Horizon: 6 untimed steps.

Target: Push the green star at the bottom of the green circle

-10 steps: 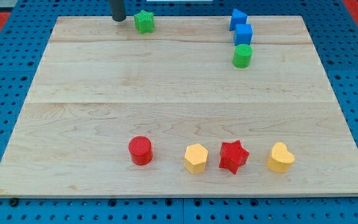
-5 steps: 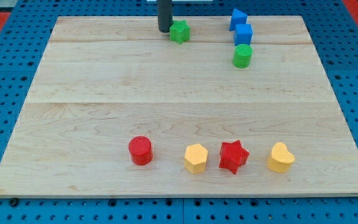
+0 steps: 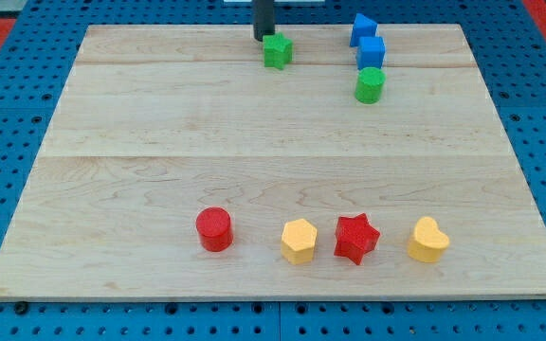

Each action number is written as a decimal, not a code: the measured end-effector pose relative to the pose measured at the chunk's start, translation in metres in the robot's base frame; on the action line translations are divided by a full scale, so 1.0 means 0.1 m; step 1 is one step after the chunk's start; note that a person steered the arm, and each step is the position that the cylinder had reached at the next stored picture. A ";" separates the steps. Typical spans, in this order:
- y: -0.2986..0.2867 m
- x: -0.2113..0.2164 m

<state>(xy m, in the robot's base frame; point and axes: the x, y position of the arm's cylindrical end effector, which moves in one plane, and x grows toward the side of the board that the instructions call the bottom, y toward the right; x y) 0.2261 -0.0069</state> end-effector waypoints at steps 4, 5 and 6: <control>0.51 1.24; 0.78 1.39; 0.57 1.55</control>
